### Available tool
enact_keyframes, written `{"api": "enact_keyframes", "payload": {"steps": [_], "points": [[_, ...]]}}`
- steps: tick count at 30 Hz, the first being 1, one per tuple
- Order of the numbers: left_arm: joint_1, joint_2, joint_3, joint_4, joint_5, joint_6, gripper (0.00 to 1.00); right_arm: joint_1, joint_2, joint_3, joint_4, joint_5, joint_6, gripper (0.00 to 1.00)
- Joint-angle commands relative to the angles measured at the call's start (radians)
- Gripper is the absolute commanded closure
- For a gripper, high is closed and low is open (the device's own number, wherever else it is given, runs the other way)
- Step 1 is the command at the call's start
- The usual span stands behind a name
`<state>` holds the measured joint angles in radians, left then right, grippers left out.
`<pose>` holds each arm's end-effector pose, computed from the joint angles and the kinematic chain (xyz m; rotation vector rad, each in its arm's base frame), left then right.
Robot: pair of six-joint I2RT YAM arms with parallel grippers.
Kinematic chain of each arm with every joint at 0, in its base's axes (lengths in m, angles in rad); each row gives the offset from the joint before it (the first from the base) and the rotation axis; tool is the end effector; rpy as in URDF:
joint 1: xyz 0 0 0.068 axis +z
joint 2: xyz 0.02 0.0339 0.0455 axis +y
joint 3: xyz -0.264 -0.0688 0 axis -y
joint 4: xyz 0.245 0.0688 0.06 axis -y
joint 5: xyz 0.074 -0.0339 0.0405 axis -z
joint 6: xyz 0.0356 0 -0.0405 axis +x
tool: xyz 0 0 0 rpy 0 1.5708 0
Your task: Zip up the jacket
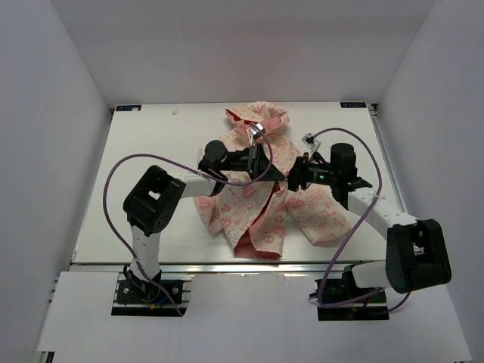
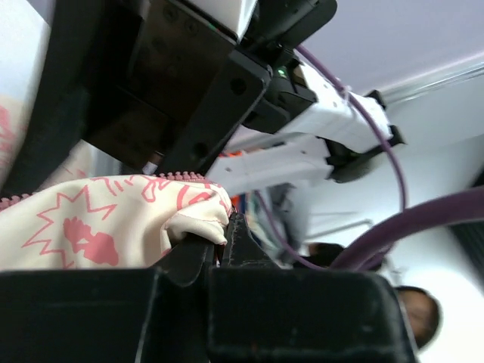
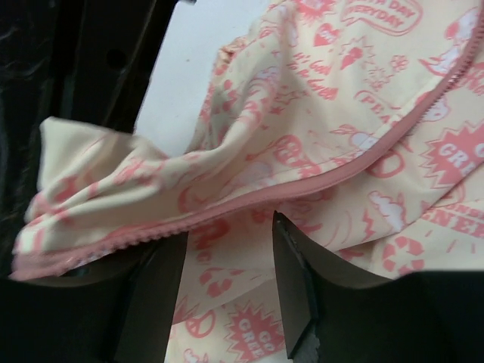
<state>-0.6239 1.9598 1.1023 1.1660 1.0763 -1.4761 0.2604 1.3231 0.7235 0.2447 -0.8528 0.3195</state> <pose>0.3164 -0.2664 0.2394 0.4999 1.8886 -2.2452 0.2663 0.0987 0.2469 -0.5412 1.9063 1.1984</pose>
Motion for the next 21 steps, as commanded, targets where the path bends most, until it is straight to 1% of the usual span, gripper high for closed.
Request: {"api": "enact_keyframes", "payload": {"steps": [1, 2, 3, 4, 6, 7, 10, 11, 14, 16, 17, 18, 19, 20, 21], "points": [[-0.003, -0.015, 0.06, 0.643, 0.097, -0.25, 1.0, 0.0, 0.022, 0.036, 0.132, 0.055, -0.014, 0.45], [0.0, -0.018, 0.062, 0.624, 0.1, -0.251, 1.0, -0.004, 0.024, 0.031, 0.146, 0.102, -0.011, 0.45], [0.006, -0.018, 0.054, 0.626, 0.099, -0.253, 1.0, -0.022, 0.025, 0.031, 0.159, 0.118, 0.006, 0.45], [0.007, -0.022, 0.051, 0.624, 0.097, -0.253, 1.0, -0.038, 0.034, 0.036, 0.206, 0.127, 0.03, 0.45], [0.012, -0.021, 0.039, 0.62, 0.09, -0.256, 1.0, -0.078, 0.044, 0.051, 0.284, 0.095, 0.085, 0.46], [0.012, -0.019, 0.039, 0.618, 0.091, -0.26, 1.0, -0.081, 0.053, 0.057, 0.363, 0.077, 0.137, 0.45], [0.016, -0.016, 0.031, 0.607, 0.099, -0.27, 1.0, -0.079, 0.08, 0.131, 0.361, -0.024, 0.148, 0.42], [0.019, -0.018, 0.03, 0.606, 0.097, -0.271, 1.0, -0.078, 0.085, 0.136, 0.372, -0.093, 0.148, 0.42], [0.033, -0.015, 0.03, 0.613, 0.085, -0.294, 1.0, -0.073, 0.071, 0.091, 0.399, -0.172, 0.142, 0.42], [0.039, -0.012, 0.027, 0.613, 0.063, -0.306, 1.0, -0.067, 0.05, 0.086, 0.326, -0.192, 0.1, 0.47], [0.046, -0.012, 0.027, 0.612, 0.06, -0.319, 1.0, -0.067, 0.038, 0.09, 0.256, -0.145, 0.014, 0.47], [0.049, -0.01, 0.025, 0.616, 0.054, -0.323, 1.0, -0.067, 0.019, 0.088, 0.123, -0.088, -0.018, 0.47], [0.052, -0.012, 0.025, 0.613, 0.053, -0.326, 1.0, -0.067, -0.025, 0.076, 0.089, -0.03, -0.037, 0.47], [0.056, -0.01, 0.022, 0.61, 0.053, -0.328, 1.0, -0.066, -0.05, 0.033, 0.071, 0.072, -0.045, 0.47], [0.059, -0.009, 0.021, 0.61, 0.053, -0.332, 1.0, -0.067, -0.076, 0.013, 0.047, 0.111, -0.043, 0.47]]}}
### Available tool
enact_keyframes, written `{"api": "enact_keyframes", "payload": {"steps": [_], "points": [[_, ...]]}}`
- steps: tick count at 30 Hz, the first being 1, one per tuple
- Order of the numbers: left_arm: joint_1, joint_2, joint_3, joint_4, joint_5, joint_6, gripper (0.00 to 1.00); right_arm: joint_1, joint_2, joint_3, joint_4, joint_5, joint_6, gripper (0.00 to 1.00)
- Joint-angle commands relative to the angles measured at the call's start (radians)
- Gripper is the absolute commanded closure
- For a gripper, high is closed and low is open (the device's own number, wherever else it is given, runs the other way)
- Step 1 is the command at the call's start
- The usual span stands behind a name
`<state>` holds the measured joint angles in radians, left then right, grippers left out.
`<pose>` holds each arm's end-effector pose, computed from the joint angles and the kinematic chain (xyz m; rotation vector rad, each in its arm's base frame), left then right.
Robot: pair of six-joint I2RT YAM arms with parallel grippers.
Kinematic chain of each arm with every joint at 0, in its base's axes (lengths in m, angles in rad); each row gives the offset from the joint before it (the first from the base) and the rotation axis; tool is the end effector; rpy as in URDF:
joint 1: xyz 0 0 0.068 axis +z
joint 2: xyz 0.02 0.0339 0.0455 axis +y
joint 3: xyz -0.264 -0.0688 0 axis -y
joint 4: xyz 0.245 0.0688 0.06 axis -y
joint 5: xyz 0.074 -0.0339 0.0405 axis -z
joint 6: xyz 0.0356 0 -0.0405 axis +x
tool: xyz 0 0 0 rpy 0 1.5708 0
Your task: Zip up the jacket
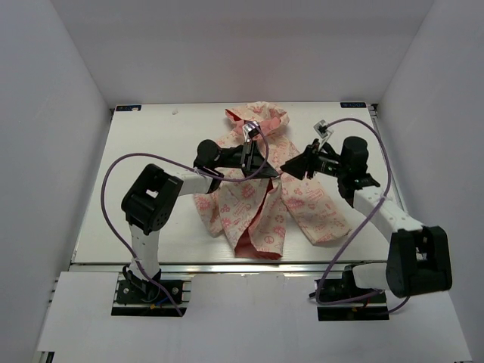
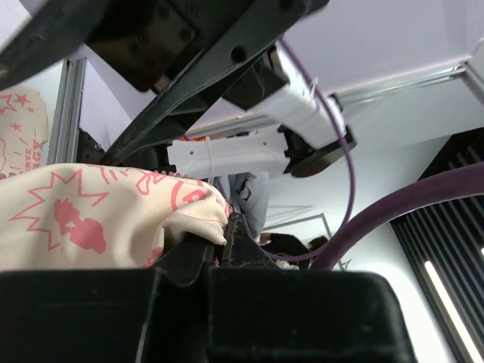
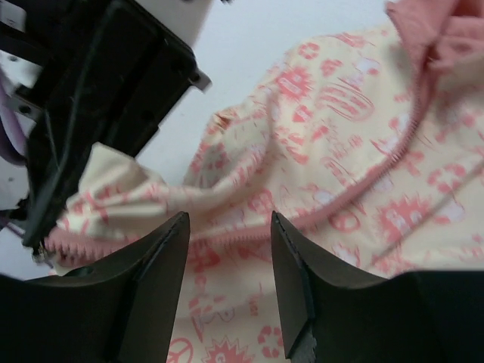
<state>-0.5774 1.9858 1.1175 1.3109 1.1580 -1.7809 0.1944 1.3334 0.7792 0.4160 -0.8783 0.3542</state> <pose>0.3260 -0.2513 0.2447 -0.4016 -1.9808 2.4041 0.2828 0.0836 0.2789 -0.5447 1.7106 1.1432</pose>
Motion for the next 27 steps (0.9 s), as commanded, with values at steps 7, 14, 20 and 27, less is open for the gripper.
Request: {"api": "enact_keyframes", "payload": {"steps": [7, 14, 20, 27], "points": [[0.017, -0.022, 0.01, 0.472, -0.017, -0.06, 1.0, 0.0, -0.184, -0.124, -0.18, 0.018, -0.054, 0.52], [0.017, -0.015, 0.008, 0.482, -0.012, -0.074, 1.0, 0.057, -0.146, -0.106, -0.047, -0.018, 0.035, 0.53], [0.017, -0.01, 0.01, 0.476, -0.007, -0.077, 1.0, 0.076, -0.05, -0.078, 0.254, 0.073, 0.262, 0.51], [0.017, -0.008, 0.01, 0.479, 0.006, -0.087, 1.0, 0.077, 0.07, 0.072, 0.215, 0.199, 0.241, 0.53]]}}
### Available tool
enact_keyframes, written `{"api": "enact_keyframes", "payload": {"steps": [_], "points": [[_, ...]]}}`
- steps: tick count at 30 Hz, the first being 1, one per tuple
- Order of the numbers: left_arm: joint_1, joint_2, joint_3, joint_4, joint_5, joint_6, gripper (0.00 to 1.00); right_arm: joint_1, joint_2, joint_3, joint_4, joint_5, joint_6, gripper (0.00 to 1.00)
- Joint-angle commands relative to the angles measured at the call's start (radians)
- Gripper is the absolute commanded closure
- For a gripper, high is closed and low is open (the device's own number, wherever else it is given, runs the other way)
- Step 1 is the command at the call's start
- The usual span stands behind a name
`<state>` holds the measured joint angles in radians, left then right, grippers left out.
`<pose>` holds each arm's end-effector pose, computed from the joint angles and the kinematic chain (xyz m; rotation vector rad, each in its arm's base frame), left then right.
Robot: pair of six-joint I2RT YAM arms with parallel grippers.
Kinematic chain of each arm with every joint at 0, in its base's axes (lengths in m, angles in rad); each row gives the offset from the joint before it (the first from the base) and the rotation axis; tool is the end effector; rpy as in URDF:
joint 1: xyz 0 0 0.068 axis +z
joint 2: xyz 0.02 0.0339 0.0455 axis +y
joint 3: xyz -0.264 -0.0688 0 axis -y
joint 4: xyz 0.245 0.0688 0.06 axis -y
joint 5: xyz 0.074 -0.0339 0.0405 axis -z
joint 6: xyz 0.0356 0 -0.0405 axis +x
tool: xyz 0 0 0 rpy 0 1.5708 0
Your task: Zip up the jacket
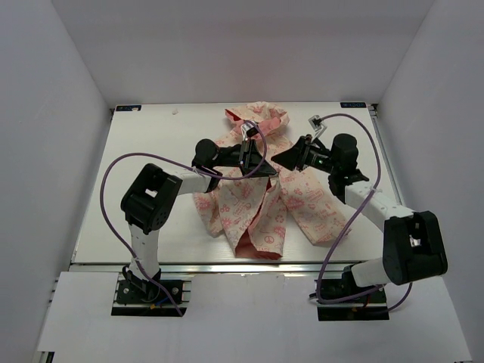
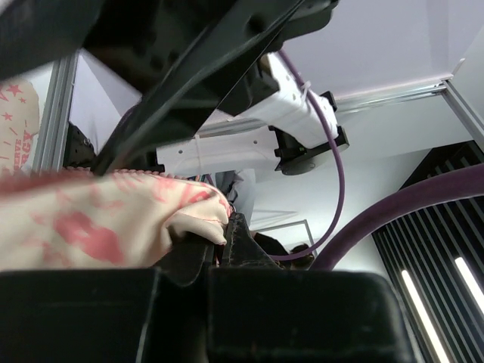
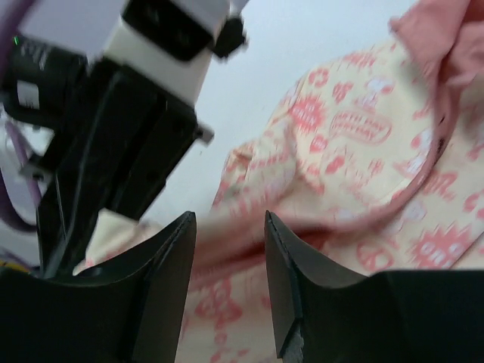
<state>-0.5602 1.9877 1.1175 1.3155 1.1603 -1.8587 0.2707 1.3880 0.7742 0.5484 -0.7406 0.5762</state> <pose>0.3303 -0.2457 0.2443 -0.3080 -1.9679 2.3684 0.2893 0.1052 0.2745 -0.3451 1.7382 1.2304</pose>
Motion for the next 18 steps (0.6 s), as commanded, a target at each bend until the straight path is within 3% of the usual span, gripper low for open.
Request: {"api": "enact_keyframes", "payload": {"steps": [1, 9, 14, 18], "points": [[0.0, -0.009, 0.008, 0.473, 0.009, -0.01, 1.0, 0.001, 0.022, 0.097, 0.081, 0.046, 0.016, 0.52], [0.005, 0.019, 0.004, 0.498, -0.011, -0.033, 1.0, 0.002, 0.06, 0.113, 0.116, -0.134, 0.019, 0.51], [0.014, 0.011, 0.002, 0.498, -0.021, -0.042, 1.0, -0.025, -0.033, 0.079, -0.137, 0.003, -0.108, 0.42], [0.028, 0.002, -0.01, 0.498, -0.028, -0.042, 1.0, -0.054, -0.168, -0.033, -0.22, 0.081, -0.111, 0.4]]}}
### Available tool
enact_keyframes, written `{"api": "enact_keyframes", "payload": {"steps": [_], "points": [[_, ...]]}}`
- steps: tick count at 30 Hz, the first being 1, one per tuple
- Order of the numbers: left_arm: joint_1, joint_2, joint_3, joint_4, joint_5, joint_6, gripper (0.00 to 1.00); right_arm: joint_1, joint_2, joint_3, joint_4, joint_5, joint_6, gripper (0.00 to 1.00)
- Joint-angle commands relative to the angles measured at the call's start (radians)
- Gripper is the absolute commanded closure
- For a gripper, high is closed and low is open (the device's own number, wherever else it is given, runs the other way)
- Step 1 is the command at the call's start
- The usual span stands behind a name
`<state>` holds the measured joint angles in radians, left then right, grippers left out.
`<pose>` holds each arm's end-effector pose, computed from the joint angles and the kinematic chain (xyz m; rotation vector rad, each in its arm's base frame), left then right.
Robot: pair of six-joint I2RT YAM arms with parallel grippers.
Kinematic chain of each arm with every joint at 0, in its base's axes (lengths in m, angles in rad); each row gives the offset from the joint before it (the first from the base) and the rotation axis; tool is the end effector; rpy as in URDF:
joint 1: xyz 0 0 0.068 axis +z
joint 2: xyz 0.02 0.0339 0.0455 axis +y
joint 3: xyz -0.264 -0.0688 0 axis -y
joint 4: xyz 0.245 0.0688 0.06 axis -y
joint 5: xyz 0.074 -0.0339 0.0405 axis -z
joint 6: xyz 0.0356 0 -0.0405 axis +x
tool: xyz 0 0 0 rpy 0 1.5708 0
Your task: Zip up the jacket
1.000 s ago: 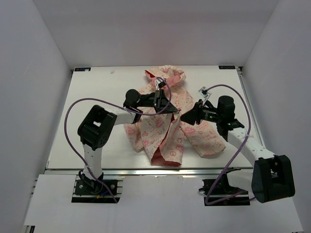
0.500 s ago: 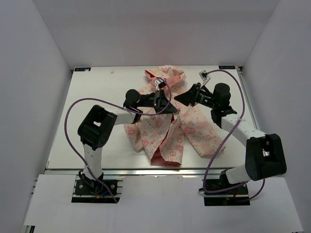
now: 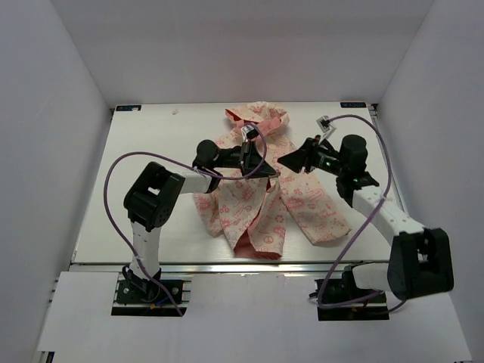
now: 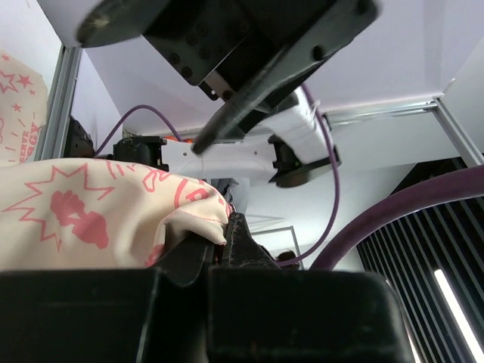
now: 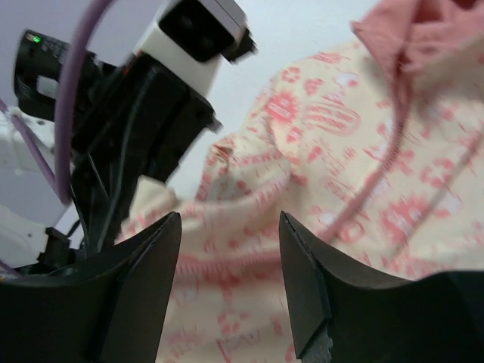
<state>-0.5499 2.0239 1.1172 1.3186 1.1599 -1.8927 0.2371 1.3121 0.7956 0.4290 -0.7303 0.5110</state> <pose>0.3365 -0.2445 0.2302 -0.2267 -1.9701 2.3266 0.2814 0.0924 0.2911 -0.3519 1.7364 1.1548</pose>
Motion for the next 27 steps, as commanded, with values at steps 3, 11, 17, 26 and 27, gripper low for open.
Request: {"api": "enact_keyframes", "payload": {"steps": [3, 11, 17, 26, 27], "points": [[0.024, -0.036, -0.019, 0.493, -0.029, -0.011, 1.0, -0.021, -0.148, -0.136, -0.153, 0.12, -0.104, 0.4], [0.024, -0.016, -0.002, 0.495, -0.035, -0.025, 1.0, 0.114, -0.159, -0.179, -0.101, 0.153, -0.379, 0.32], [0.024, -0.01, -0.005, 0.493, -0.035, -0.031, 1.0, 0.126, -0.025, -0.096, 0.005, 0.186, -0.37, 0.31], [0.024, 0.009, 0.003, 0.495, -0.02, -0.052, 1.0, 0.126, 0.05, -0.091, 0.216, 0.077, -0.44, 0.9], [0.024, 0.01, 0.003, 0.495, -0.02, -0.054, 1.0, 0.126, 0.046, -0.101, 0.265, 0.072, -0.446, 1.0]]}}
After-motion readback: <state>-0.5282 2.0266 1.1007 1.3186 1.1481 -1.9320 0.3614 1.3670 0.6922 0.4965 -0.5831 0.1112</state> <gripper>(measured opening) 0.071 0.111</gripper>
